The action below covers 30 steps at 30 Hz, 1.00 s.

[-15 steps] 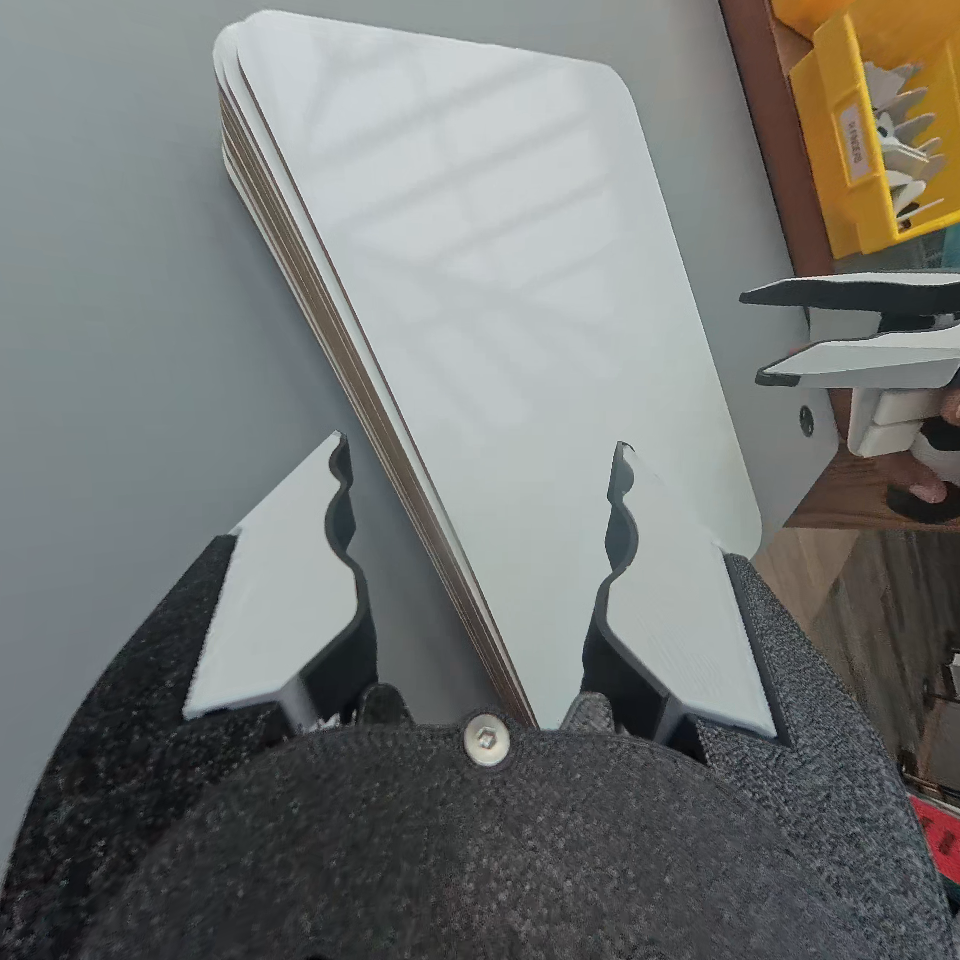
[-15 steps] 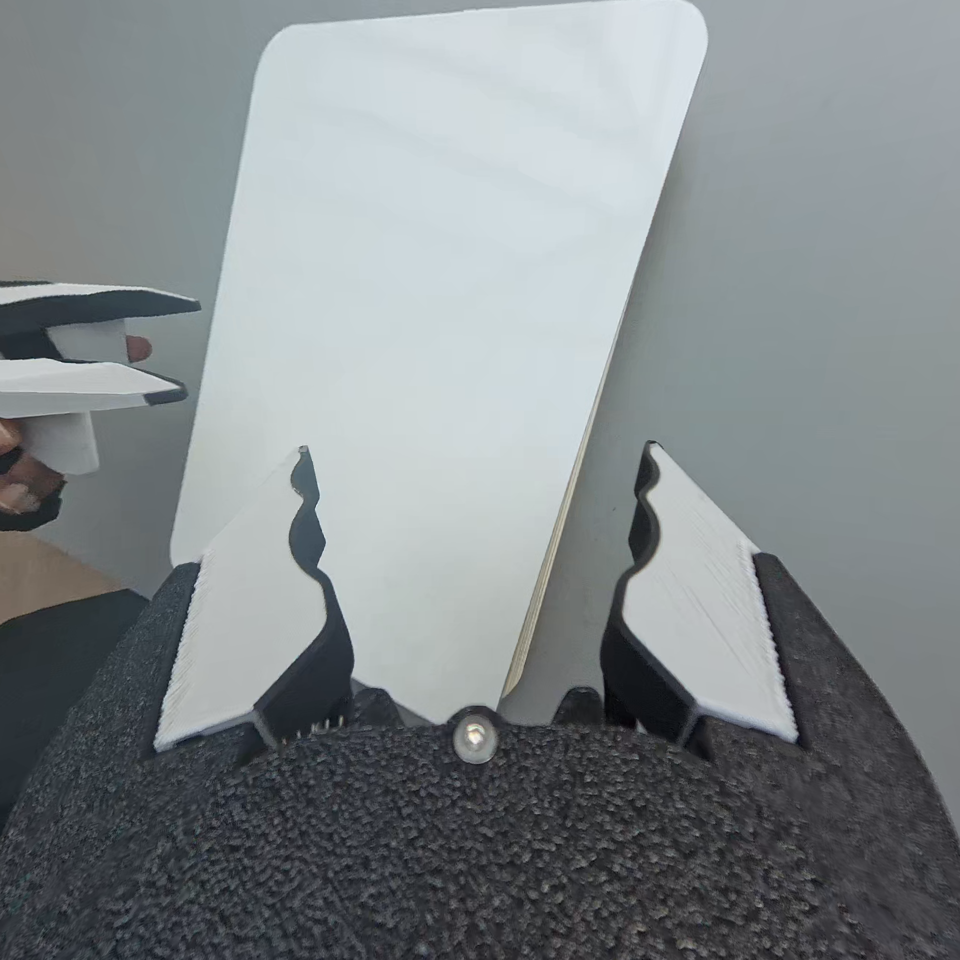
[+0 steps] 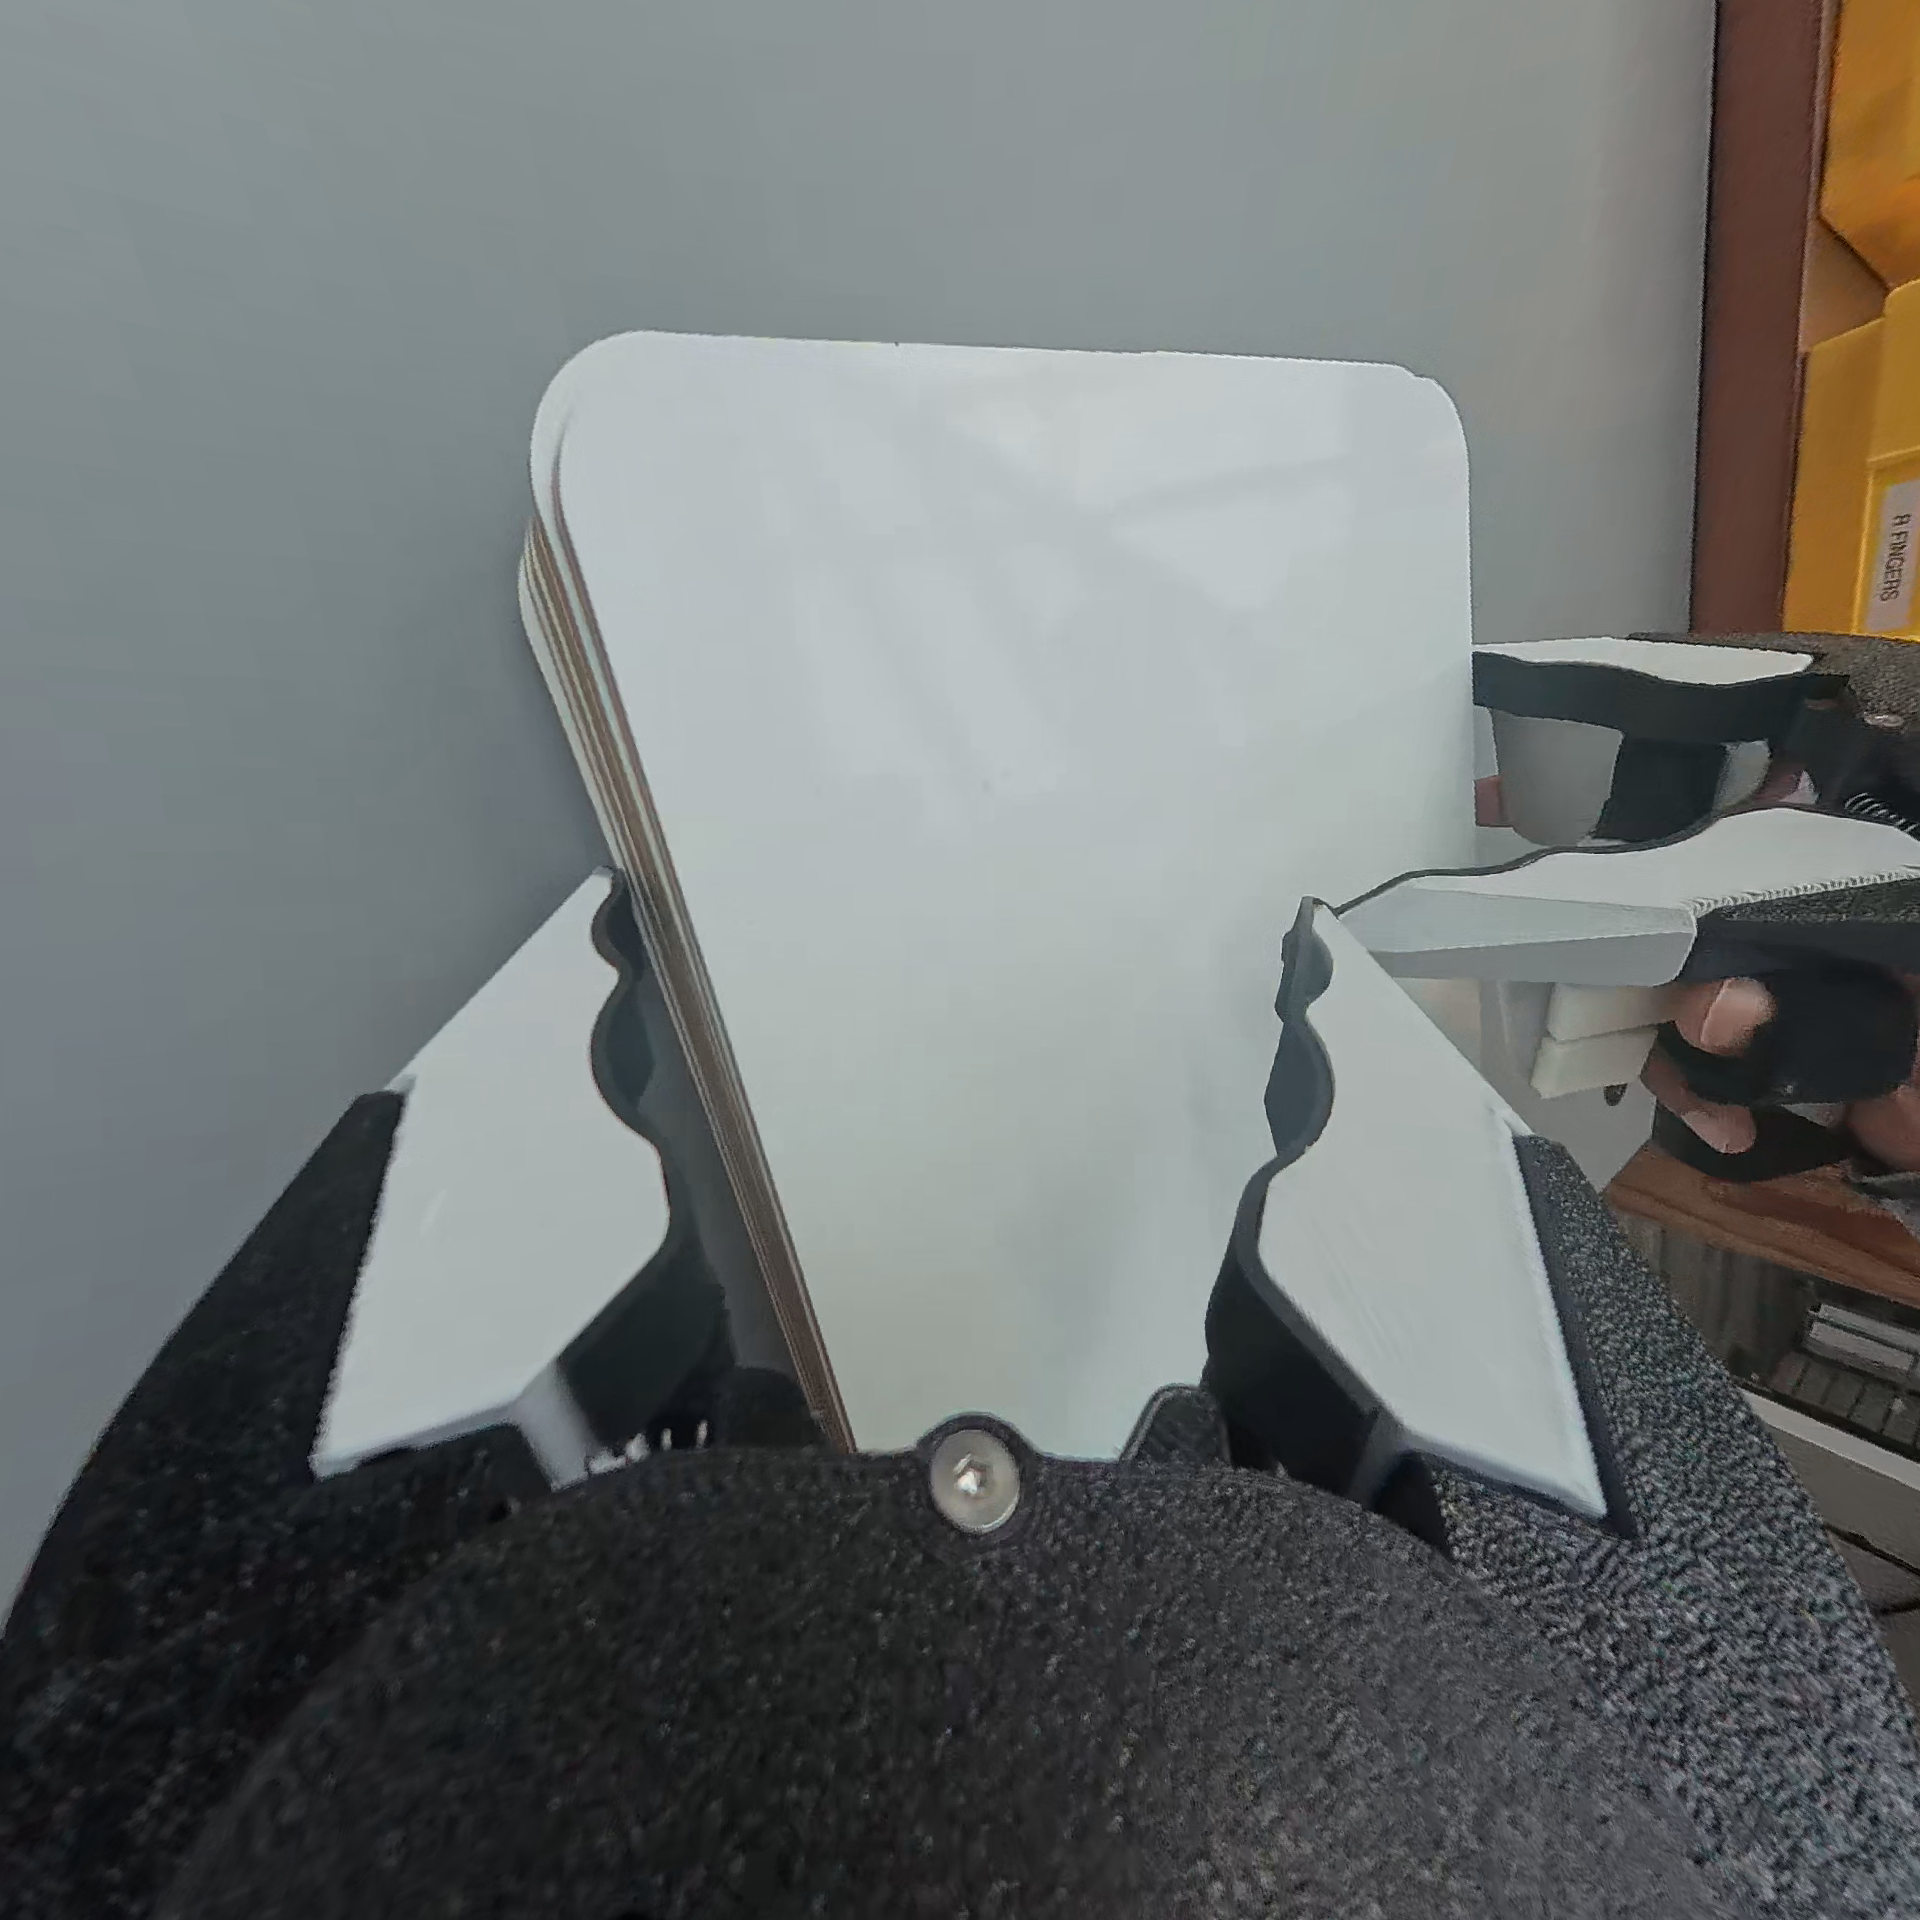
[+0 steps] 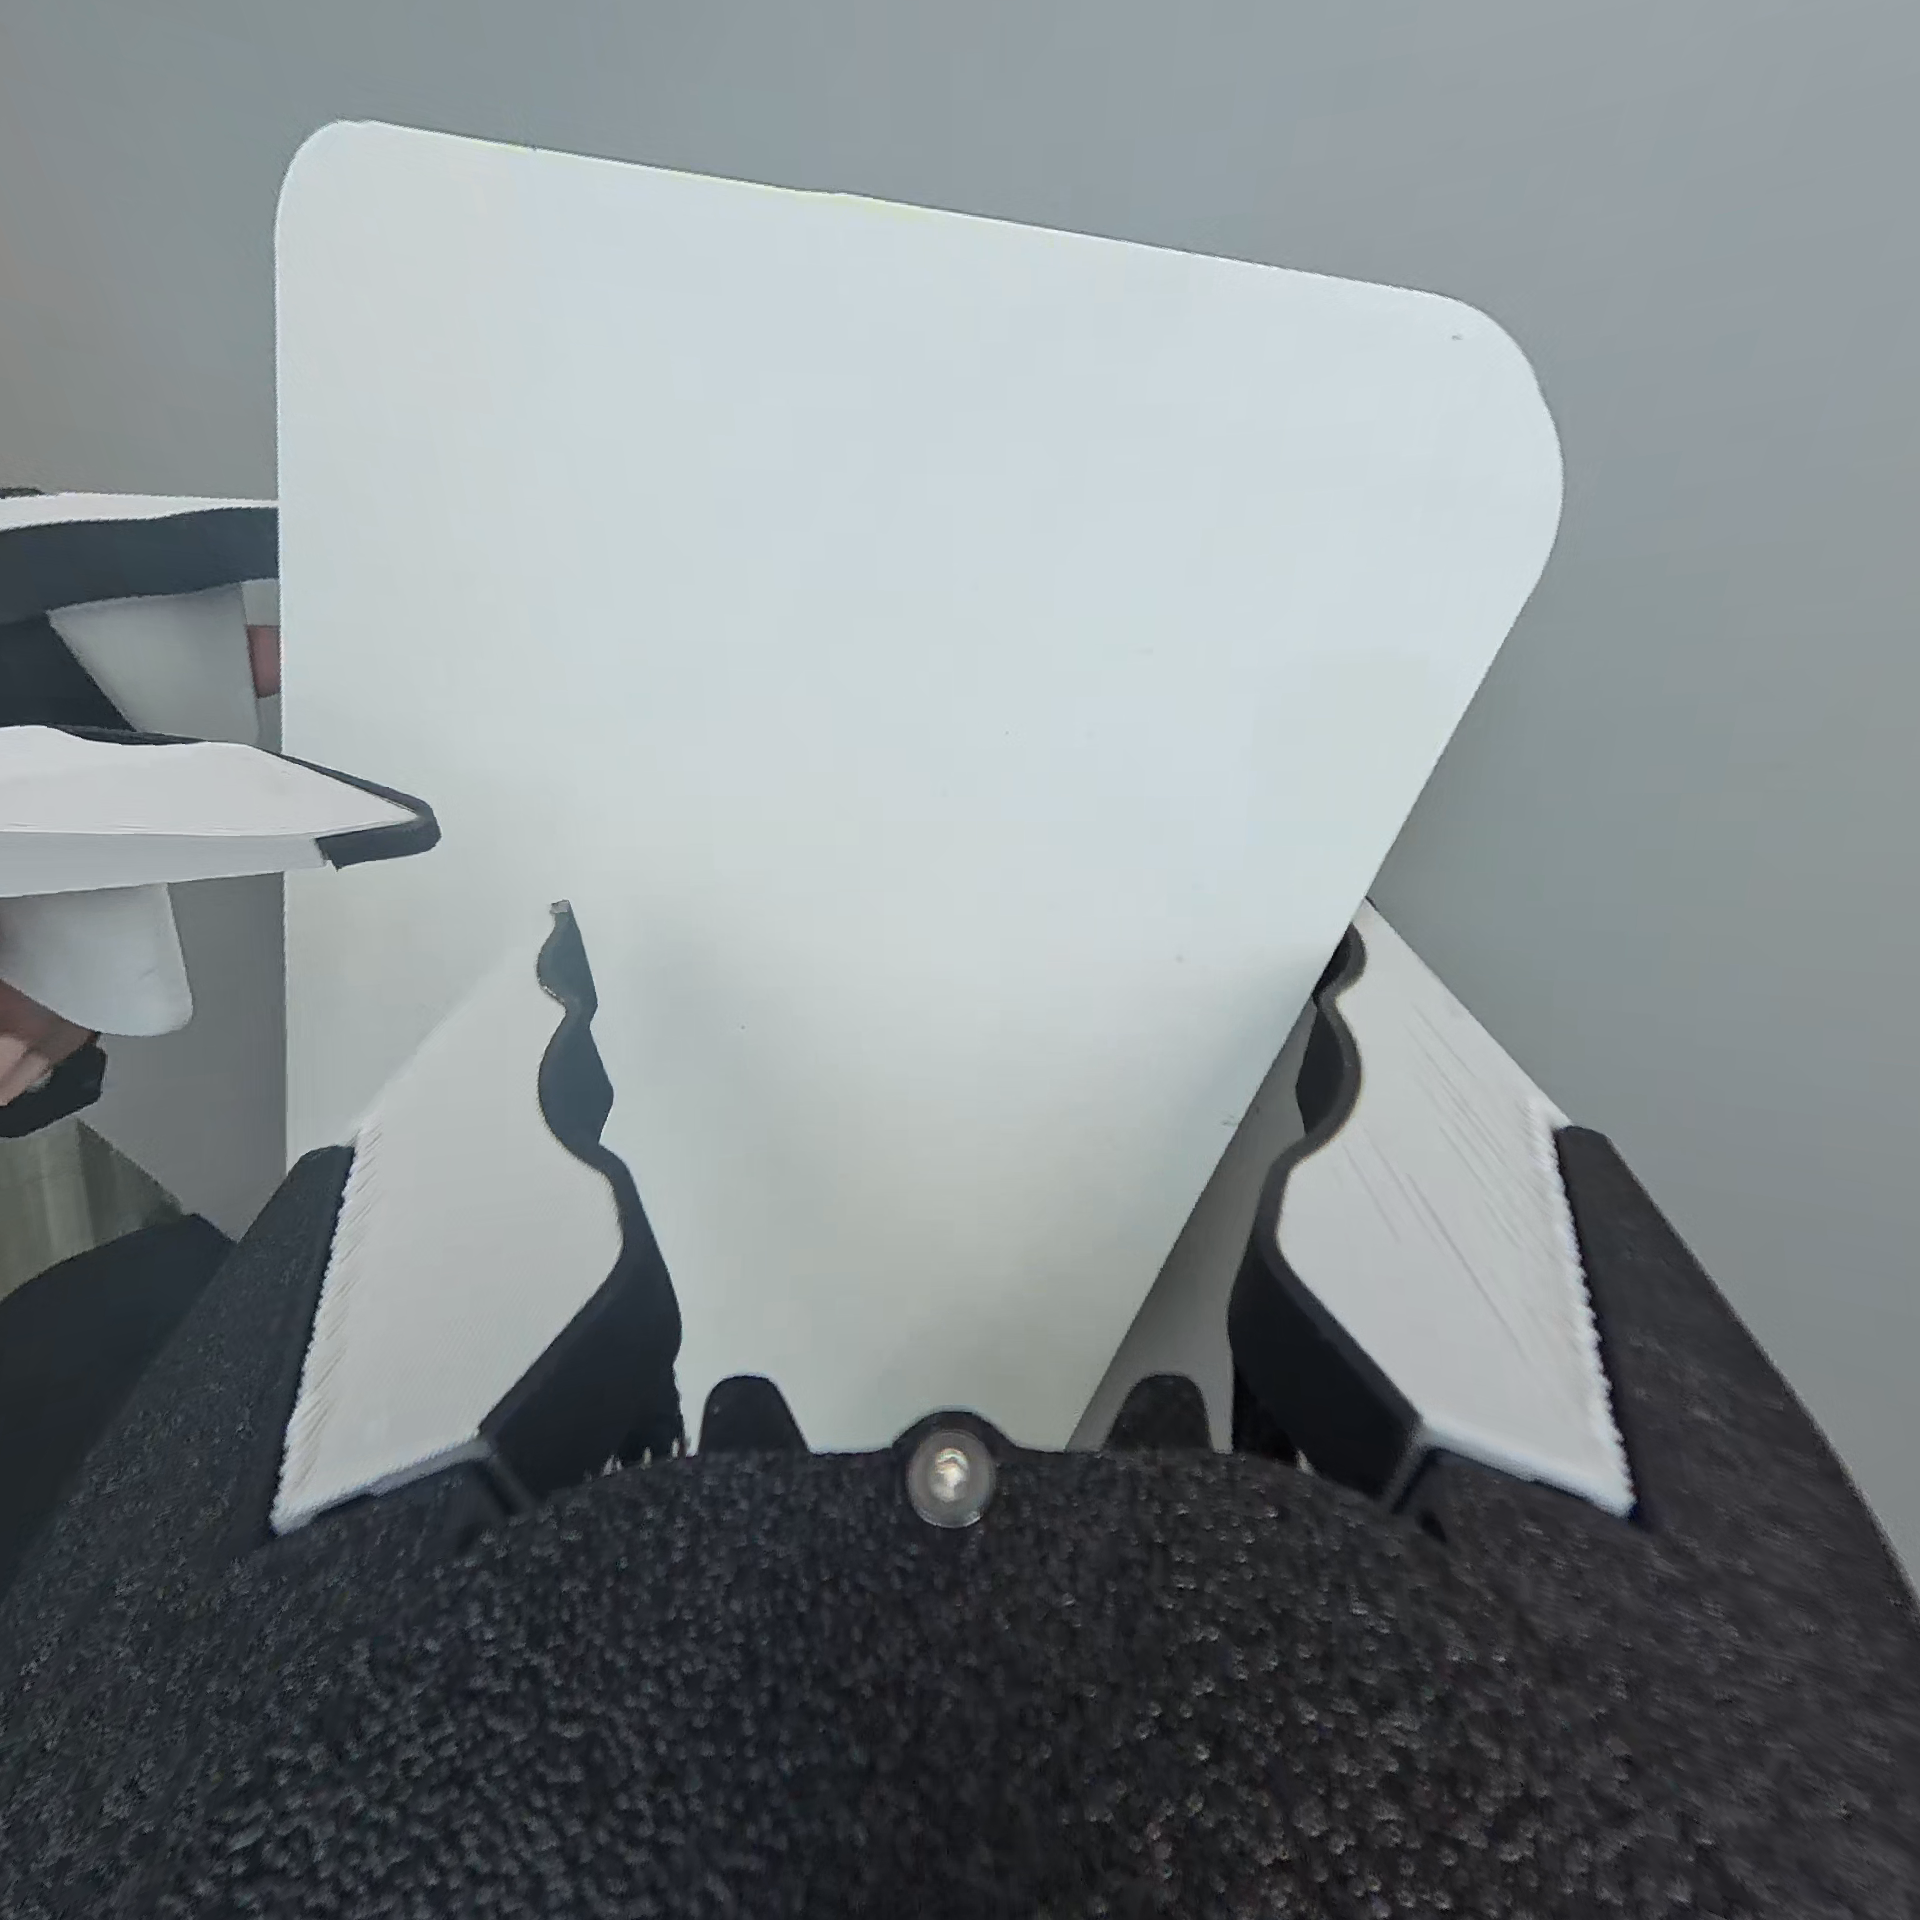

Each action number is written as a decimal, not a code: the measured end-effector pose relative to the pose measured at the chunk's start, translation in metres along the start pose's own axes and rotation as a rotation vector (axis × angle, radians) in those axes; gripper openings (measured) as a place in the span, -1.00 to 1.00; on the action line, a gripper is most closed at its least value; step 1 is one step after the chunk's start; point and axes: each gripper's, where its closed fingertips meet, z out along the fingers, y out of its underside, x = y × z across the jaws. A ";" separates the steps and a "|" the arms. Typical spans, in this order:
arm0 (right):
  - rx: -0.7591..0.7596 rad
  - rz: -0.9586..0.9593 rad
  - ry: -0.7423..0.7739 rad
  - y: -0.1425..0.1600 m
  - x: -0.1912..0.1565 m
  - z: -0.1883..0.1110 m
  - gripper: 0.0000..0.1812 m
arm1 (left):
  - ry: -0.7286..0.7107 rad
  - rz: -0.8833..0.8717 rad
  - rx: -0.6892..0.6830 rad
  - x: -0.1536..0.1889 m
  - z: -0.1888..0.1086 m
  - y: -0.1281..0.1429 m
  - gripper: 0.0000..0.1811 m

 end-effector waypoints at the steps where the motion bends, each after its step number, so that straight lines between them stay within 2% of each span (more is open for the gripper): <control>1: -0.015 -0.015 0.009 0.001 -0.001 0.001 0.53 | -0.005 -0.002 -0.009 0.002 0.001 0.000 0.38; 4: -0.022 -0.037 0.022 0.002 -0.005 0.004 0.58 | -0.031 -0.004 -0.028 0.009 0.005 0.001 0.53; 5: -0.025 -0.046 0.030 0.003 -0.005 0.005 0.56 | -0.043 -0.002 -0.032 0.009 0.006 0.002 0.52; 8: -0.018 -0.045 0.035 0.002 -0.003 0.004 0.53 | -0.055 -0.026 -0.017 0.006 0.005 0.000 0.46; 11: -0.037 -0.066 0.039 0.003 0.003 0.002 0.44 | -0.032 -0.024 -0.012 0.000 0.001 -0.001 0.28; 13: -0.006 -0.063 0.028 -0.009 0.009 -0.006 0.38 | 0.017 -0.042 0.033 -0.004 -0.011 -0.004 0.14; 16: 0.037 -0.295 0.046 -0.045 0.011 -0.020 0.35 | 0.072 0.071 0.106 0.001 -0.039 0.004 0.19; 19: -0.031 -0.550 -0.042 -0.072 -0.010 -0.016 0.30 | 0.103 0.266 0.104 0.009 -0.061 0.041 0.26; 22: -0.159 -0.777 -0.113 -0.083 -0.029 0.000 0.29 | 0.058 0.465 0.058 0.011 -0.073 0.092 0.34; 26: -0.355 -0.930 -0.224 -0.073 -0.047 0.025 0.39 | -0.001 0.543 0.021 0.018 -0.071 0.155 0.47; 30: -0.514 -1.009 -0.260 -0.052 -0.044 0.039 0.43 | -0.117 0.641 -0.006 0.020 -0.056 0.195 0.50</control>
